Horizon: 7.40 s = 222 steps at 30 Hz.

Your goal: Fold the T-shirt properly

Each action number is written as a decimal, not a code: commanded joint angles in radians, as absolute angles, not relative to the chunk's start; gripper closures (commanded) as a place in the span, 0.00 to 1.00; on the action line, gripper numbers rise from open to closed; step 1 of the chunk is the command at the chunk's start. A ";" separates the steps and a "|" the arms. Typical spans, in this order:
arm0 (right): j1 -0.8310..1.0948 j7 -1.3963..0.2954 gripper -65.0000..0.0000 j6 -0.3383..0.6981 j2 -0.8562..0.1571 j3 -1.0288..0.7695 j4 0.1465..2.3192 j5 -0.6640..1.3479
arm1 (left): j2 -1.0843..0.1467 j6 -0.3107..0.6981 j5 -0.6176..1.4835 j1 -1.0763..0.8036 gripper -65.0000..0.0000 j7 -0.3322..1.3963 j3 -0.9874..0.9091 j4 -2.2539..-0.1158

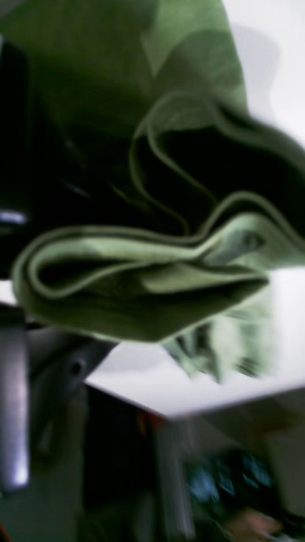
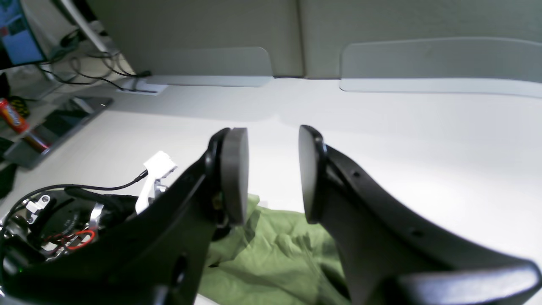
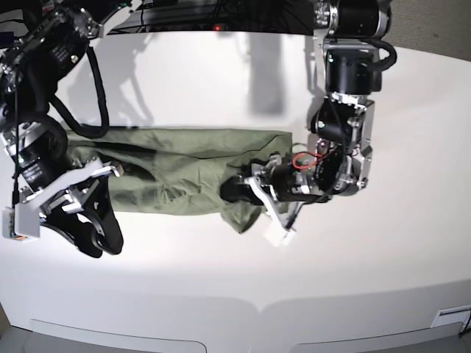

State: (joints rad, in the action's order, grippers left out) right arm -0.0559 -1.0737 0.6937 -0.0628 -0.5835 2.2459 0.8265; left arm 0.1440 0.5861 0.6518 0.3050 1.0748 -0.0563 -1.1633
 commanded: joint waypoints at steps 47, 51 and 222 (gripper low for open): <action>-0.071 -1.089 0.68 0.698 -0.066 -0.582 2.261 0.875 | -0.055 0.250 -0.070 0.180 0.35 0.553 0.308 -1.175; -0.071 -1.091 0.68 0.698 -0.066 -0.582 2.260 0.874 | -0.164 0.227 -0.020 0.168 0.35 0.568 0.308 -1.175; -0.563 -1.277 0.79 0.698 0.157 0.059 1.150 1.265 | -0.452 -0.053 -0.294 0.244 0.35 0.756 0.256 -1.549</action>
